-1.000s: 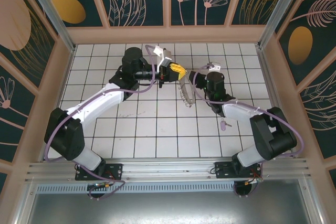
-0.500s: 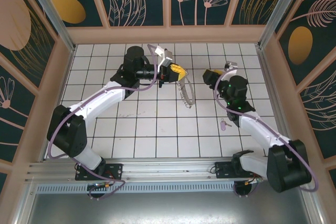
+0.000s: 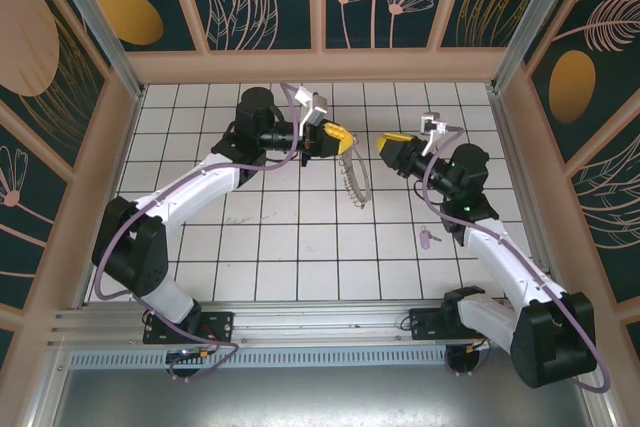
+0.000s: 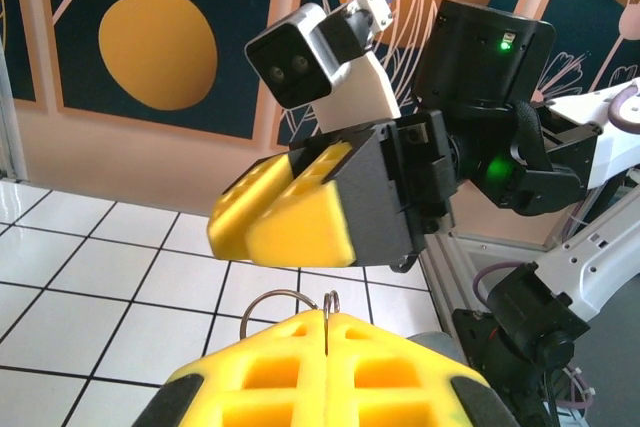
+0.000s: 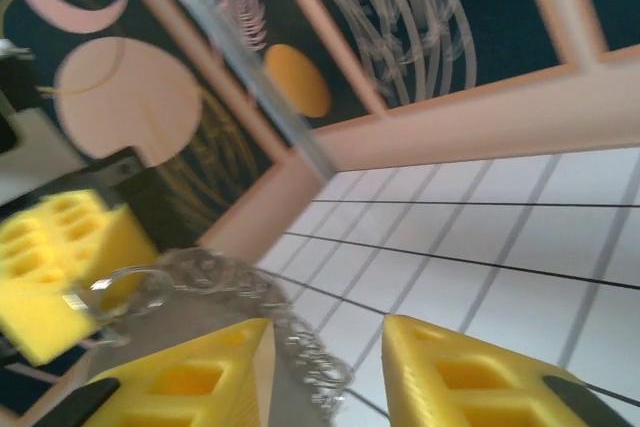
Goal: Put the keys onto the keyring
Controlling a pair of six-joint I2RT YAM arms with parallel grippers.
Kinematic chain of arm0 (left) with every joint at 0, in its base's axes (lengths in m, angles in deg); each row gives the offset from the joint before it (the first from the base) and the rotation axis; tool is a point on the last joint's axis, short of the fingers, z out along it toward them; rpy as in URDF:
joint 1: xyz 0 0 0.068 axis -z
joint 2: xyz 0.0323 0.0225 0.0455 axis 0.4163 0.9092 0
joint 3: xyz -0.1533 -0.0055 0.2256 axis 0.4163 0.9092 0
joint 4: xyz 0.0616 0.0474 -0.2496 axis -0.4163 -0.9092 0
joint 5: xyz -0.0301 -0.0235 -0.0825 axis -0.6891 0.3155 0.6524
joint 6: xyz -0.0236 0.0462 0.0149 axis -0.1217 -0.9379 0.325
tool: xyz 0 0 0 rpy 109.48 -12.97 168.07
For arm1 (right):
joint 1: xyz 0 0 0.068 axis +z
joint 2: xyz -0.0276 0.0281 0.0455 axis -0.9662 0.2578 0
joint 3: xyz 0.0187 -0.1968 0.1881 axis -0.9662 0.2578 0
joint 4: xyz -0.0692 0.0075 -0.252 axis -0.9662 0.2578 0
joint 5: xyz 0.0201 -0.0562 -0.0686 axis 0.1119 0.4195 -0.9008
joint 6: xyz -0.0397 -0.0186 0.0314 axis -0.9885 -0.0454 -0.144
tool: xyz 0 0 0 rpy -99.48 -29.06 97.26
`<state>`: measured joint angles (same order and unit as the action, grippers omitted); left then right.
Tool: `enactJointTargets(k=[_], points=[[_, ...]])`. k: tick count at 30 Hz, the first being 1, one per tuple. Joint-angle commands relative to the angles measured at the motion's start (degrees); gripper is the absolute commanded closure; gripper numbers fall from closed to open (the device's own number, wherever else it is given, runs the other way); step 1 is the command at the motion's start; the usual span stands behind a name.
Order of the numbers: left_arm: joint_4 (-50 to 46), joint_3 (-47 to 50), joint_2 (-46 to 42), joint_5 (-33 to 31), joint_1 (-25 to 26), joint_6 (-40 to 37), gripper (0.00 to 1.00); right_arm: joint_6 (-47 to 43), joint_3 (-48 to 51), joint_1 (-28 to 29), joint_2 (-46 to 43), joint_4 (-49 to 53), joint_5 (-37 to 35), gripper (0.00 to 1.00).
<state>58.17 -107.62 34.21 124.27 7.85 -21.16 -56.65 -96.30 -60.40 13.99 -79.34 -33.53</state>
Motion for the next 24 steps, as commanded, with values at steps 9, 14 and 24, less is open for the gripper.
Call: enactJointTargets(k=[9, 14, 24], points=[[7.57, -2.16, 1.51, 2.73, -1.01, 6.70, 1.00, 5.22, -4.33, -0.22, 2.28, -9.47, 16.16, 0.78], [9.28, -2.80, 2.25, 3.79, -1.01, 8.79, 1.00, 6.64, -4.96, -0.07, 2.86, -11.22, 17.91, 0.74], [9.59, -4.12, 3.22, 4.42, -1.00, 9.84, 1.00, 6.93, -6.76, 1.28, 5.18, -12.70, 17.83, 0.69]])
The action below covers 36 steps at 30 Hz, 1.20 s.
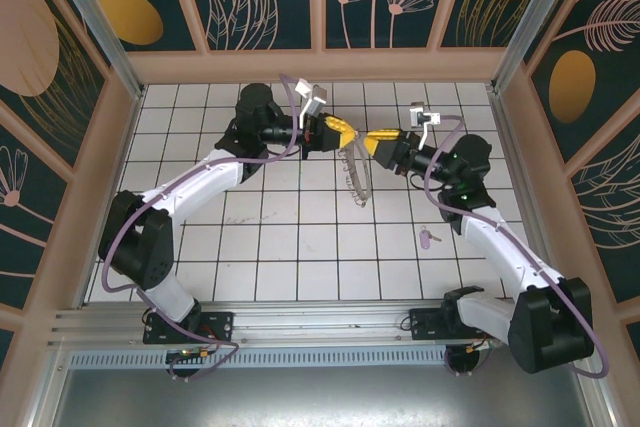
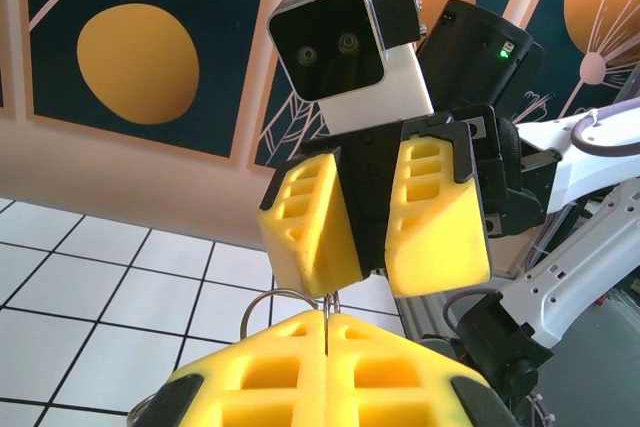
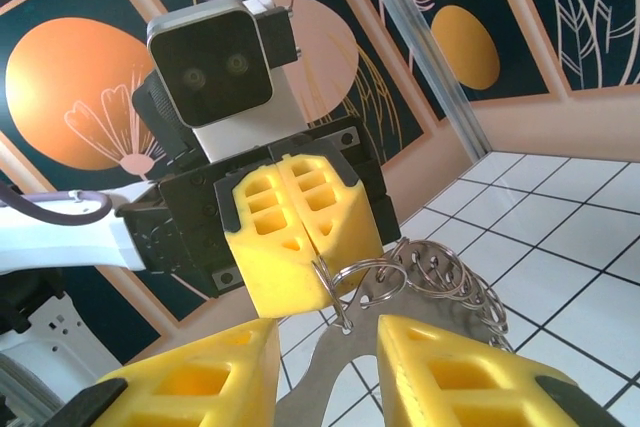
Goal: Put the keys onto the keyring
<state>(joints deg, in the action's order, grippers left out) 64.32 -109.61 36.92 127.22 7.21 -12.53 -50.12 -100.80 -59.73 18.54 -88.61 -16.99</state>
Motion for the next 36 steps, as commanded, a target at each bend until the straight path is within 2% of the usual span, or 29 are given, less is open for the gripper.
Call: enactJointTargets(k=[1, 15, 23, 29, 34, 36], points=[[3.44, -2.18, 0.52, 1.49, -0.38, 1.27, 1.00, 0.39, -2.36, 0.67, 0.91, -3.61, 1.28, 0.69], [4.14, -2.48, 0.91, 1.87, -0.36, 1.97, 1.00, -0.03, -4.16, 1.79, 3.07, -3.89, 0.84, 0.75], [4.58, -2.48, 1.04, 1.90, -0.35, 2.50, 1.00, -0.31, -4.33, 2.13, 3.63, -3.92, 0.76, 0.84], [4.93, -2.40, 1.26, 2.32, -0.35, 2.94, 1.00, -0.31, -4.92, 2.28, 4.07, -4.09, 0.58, 0.86], [5.10, -2.40, 1.48, 2.51, -0.30, 3.29, 1.00, -0.30, -5.58, 2.52, 4.58, -4.49, 0.67, 0.94], [5.35, -2.31, 1.48, 2.52, -0.27, 3.50, 1.00, -0.39, -5.90, 2.60, 4.76, -4.47, 0.82, 0.92]])
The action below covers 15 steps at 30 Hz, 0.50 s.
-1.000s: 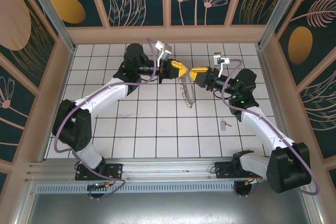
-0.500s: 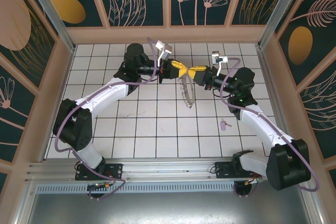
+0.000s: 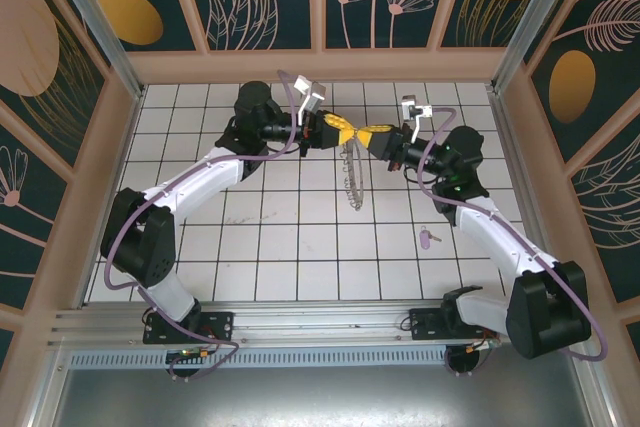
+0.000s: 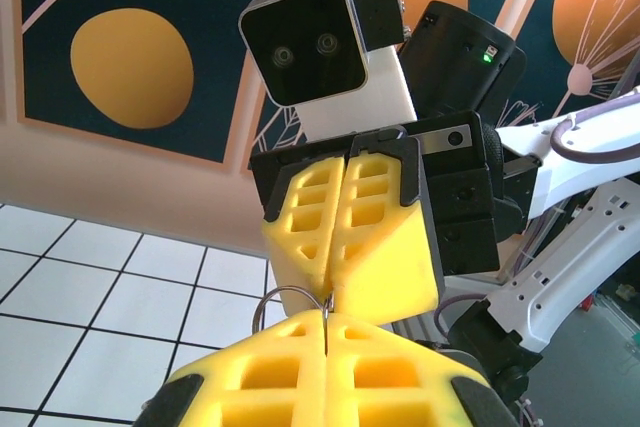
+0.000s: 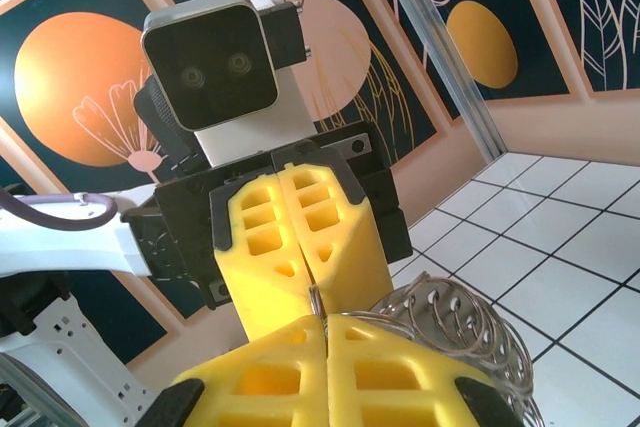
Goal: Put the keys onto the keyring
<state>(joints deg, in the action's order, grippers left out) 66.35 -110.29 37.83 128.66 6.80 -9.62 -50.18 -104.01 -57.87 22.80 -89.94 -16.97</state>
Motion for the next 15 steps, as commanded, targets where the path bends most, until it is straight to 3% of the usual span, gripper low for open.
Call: enactJointTargets(k=[1, 5, 8, 15], points=[[3.47, -1.62, 0.65, 1.18, 0.15, 0.73, 1.00, -0.46, -2.74, 0.81, 0.59, -3.15, 0.82, 0.89], [3.69, -1.63, 0.69, 1.12, 0.13, 1.04, 1.00, -0.55, -2.95, 0.83, 0.88, -3.18, 0.73, 0.79], [3.78, -1.61, 0.73, 1.08, 0.11, 1.15, 1.00, -0.73, -2.94, 0.87, 1.03, -3.02, 0.56, 0.78], [4.21, -1.69, 0.74, 0.90, 0.13, 1.44, 1.00, -1.51, -2.67, 0.85, 1.17, -2.42, 0.38, 0.99]])
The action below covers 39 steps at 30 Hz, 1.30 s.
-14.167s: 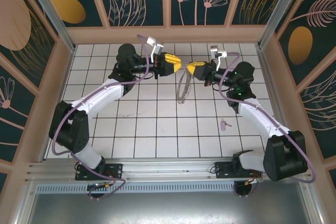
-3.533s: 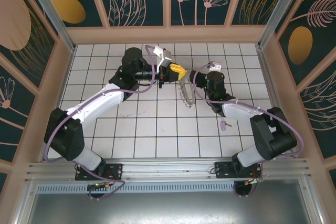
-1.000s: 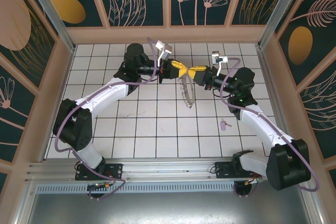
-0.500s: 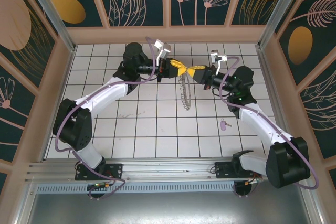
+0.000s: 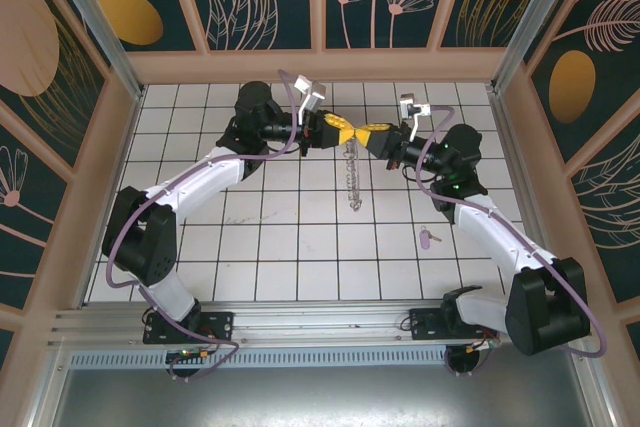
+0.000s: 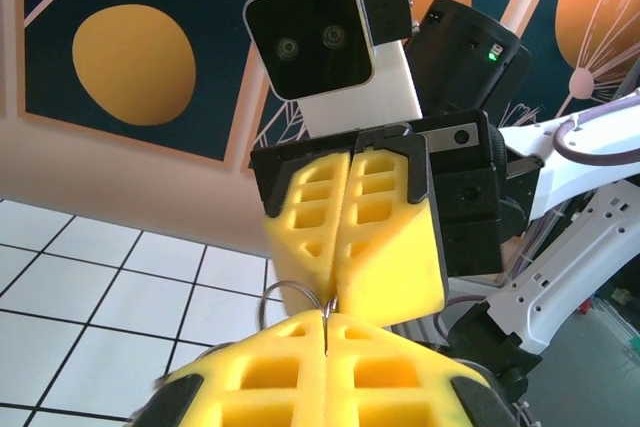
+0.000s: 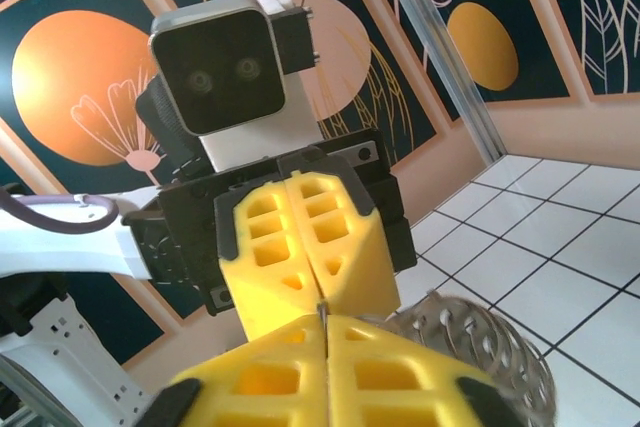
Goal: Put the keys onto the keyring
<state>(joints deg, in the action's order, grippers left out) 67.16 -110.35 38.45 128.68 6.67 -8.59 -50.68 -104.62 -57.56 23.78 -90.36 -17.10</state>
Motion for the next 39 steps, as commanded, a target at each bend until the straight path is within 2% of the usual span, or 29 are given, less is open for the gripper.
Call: enactJointTargets(k=[1, 6, 9, 14, 16, 26, 35, 39], points=[[3.56, -1.56, 0.12, 0.86, 0.25, 0.61, 1.00, -1.14, -2.08, 0.52, 0.14, -1.72, 0.43, 1.00], [3.95, -1.39, 0.12, -0.48, 0.23, 1.23, 1.00, -2.73, -2.08, 0.46, -0.20, -0.49, -0.06, 1.00], [3.59, -0.74, -0.63, -3.70, 0.10, 0.86, 0.84, -4.16, -2.17, -0.12, -0.88, 0.75, -0.52, 1.00], [8.26, 2.21, -2.48, -8.08, -1.85, 4.12, 0.70, -4.44, -2.31, -1.65, -1.58, 0.16, -0.38, 1.00], [10.22, 3.07, -2.56, -8.50, -2.58, 5.79, 0.67, -4.31, -2.52, -1.77, -1.61, -0.26, -0.28, 1.00], [16.01, 3.60, -0.09, -4.52, -2.81, 12.29, 0.65, 2.24, -2.49, -1.94, 0.80, -9.81, -1.81, 1.00], [37.78, 6.03, 4.83, -3.78, -2.54, 31.17, 0.66, 7.06, -2.49, -1.85, 3.55, -17.06, -4.22, 1.00], [42.88, 6.52, 6.33, -4.56, -2.19, 35.44, 0.68, 7.86, -2.69, -1.80, 4.23, -18.15, -4.78, 1.00]])
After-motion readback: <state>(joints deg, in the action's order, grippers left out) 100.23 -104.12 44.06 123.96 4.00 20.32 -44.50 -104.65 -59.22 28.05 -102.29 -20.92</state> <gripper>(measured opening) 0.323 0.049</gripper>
